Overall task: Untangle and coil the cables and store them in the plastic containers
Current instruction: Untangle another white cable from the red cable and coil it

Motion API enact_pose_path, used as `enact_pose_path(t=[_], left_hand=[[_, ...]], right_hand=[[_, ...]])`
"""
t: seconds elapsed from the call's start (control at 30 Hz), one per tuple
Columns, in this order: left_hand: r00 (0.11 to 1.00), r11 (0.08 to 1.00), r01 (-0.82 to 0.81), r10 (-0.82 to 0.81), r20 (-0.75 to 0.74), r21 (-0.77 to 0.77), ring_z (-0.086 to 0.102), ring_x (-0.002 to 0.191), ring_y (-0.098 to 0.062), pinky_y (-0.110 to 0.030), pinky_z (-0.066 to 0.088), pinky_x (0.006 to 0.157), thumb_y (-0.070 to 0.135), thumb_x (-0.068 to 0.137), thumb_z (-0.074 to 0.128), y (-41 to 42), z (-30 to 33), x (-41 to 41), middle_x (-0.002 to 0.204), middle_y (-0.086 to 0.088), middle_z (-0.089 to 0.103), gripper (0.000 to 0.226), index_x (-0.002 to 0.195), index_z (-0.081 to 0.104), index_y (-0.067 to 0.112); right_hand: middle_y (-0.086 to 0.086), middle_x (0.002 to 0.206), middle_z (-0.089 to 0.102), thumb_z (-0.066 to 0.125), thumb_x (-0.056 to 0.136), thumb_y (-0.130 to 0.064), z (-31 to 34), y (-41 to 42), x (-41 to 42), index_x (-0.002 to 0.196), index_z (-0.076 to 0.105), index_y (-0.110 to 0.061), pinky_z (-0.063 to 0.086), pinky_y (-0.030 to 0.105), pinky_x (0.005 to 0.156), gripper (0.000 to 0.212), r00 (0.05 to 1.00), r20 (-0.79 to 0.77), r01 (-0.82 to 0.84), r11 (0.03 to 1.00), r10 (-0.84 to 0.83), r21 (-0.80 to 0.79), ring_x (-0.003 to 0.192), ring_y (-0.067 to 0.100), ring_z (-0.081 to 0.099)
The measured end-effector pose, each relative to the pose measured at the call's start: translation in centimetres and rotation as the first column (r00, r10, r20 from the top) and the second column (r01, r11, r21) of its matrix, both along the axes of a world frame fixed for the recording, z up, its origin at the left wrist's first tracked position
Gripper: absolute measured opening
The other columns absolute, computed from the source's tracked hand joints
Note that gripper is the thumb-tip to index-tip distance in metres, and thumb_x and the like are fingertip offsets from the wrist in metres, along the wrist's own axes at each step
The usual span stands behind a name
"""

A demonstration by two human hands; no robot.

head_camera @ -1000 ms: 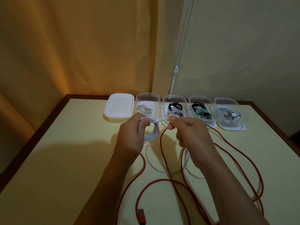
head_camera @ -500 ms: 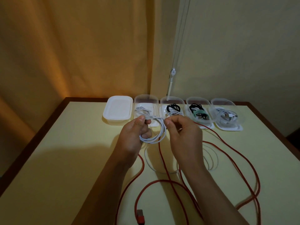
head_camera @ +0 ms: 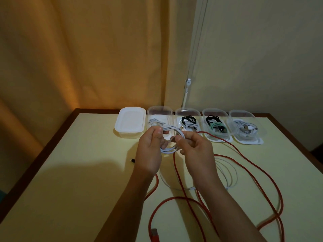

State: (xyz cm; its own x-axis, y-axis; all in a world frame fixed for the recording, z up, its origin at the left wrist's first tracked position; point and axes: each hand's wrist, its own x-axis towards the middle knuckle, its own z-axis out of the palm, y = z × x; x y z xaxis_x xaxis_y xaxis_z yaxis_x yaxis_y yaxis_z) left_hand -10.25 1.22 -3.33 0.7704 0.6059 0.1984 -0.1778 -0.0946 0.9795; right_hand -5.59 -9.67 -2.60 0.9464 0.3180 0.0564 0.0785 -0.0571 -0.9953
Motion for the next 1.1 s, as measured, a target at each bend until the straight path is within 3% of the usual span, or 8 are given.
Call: enact_pose_path(t=[0.1,0.4,0.5,0.6,0.8,0.93,1.03,1.1], left_hand=[[0.998,0.992,-0.055,0.056,-0.006,0.116,0.046,0.059,-0.001,-0.012,0.040,0.058,0.025,0.106,0.038,-0.1,-0.1,0.1,0.066,0.004,0.051,0.029,0.094,0.062,0.012],[0.990,0.970,-0.107,0.124,-0.067,0.221,0.060,0.079,0.009,-0.003,0.042,0.068,0.021,0.105,0.040,0.7,-0.7,-0.1,0.085,0.010,0.065,0.026,0.097,0.064,0.016],[0.991,0.966,-0.118,0.131,-0.040,0.229,0.062,0.081,0.003,-0.005,0.043,0.069,0.020,0.105,0.042,0.7,-0.7,-0.1,0.088,0.007,0.068,0.025,0.098,0.065,0.015],[0.993,0.969,-0.104,0.112,-0.022,0.226,0.063,0.080,0.000,-0.008,0.046,0.070,0.019,0.105,0.042,0.7,-0.6,-0.1,0.088,0.007,0.069,0.025,0.098,0.066,0.014],[0.999,0.973,-0.033,0.037,-0.012,0.229,0.062,0.076,-0.003,-0.012,0.048,0.069,0.018,0.105,0.040,0.8,-0.6,-0.2,0.082,0.004,0.068,0.028,0.094,0.065,0.011],[1.000,0.981,-0.028,0.030,-0.007,0.192,0.056,0.061,-0.002,-0.015,0.045,0.060,0.020,0.105,0.039,1.2,-0.7,-0.2,0.065,0.011,0.060,0.028,0.087,0.061,0.018],[0.999,0.993,-0.037,0.036,0.016,0.115,0.055,0.059,-0.007,-0.020,0.046,0.059,0.021,0.106,0.038,1.8,-0.7,-0.3,0.063,0.004,0.058,0.027,0.090,0.060,0.014],[0.998,0.994,-0.065,0.063,0.026,0.088,0.053,0.059,-0.008,-0.020,0.046,0.058,0.021,0.106,0.037,2.3,-0.6,-0.4,0.063,0.004,0.057,0.028,0.090,0.059,0.013]], right_hand=[[-0.006,0.087,0.077,0.060,0.099,-0.017,0.0,0.0,-0.3,0.106,0.072,-0.017,0.047,0.009,0.063,0.014,0.999,-0.045,-0.017,0.997,0.021,0.080,0.077,-0.002,0.069],[-0.004,0.076,0.068,0.049,0.103,-0.014,0.0,0.8,-0.6,0.117,0.070,-0.007,0.051,0.027,0.076,0.026,0.937,-0.196,-0.225,0.930,0.288,0.291,0.076,0.012,0.065],[0.002,0.105,0.076,0.062,0.092,-0.017,-0.2,0.8,-0.3,0.122,0.069,-0.012,0.055,0.034,0.091,0.031,0.932,-0.124,-0.306,0.923,0.341,0.232,0.101,0.018,0.071],[0.009,0.110,0.075,0.065,0.079,-0.017,0.0,0.4,-0.1,0.120,0.069,-0.013,0.054,0.042,0.097,0.042,0.925,-0.105,-0.334,0.915,0.364,0.226,0.106,0.027,0.071],[0.006,0.089,0.071,0.069,0.077,-0.011,0.2,-0.3,0.3,0.121,0.066,-0.018,0.056,0.045,0.091,0.045,0.901,-0.053,-0.416,0.892,0.431,0.177,0.086,0.023,0.068],[-0.010,0.072,0.064,0.069,0.091,-0.007,0.4,-0.4,0.1,0.127,0.062,-0.028,0.054,0.023,0.075,0.043,0.929,0.010,-0.371,0.929,0.371,-0.010,0.074,0.006,0.064],[-0.006,0.098,0.067,0.067,0.092,-0.005,0.2,-0.3,0.0,0.130,0.061,-0.032,0.053,0.020,0.067,0.047,0.954,0.032,-0.297,0.954,0.298,-0.040,0.075,0.009,0.065],[-0.003,0.100,0.067,0.065,0.094,-0.007,0.2,-0.5,0.2,0.128,0.065,-0.030,0.054,0.023,0.063,0.041,0.968,0.011,-0.249,0.968,0.249,-0.019,0.066,0.011,0.063]])
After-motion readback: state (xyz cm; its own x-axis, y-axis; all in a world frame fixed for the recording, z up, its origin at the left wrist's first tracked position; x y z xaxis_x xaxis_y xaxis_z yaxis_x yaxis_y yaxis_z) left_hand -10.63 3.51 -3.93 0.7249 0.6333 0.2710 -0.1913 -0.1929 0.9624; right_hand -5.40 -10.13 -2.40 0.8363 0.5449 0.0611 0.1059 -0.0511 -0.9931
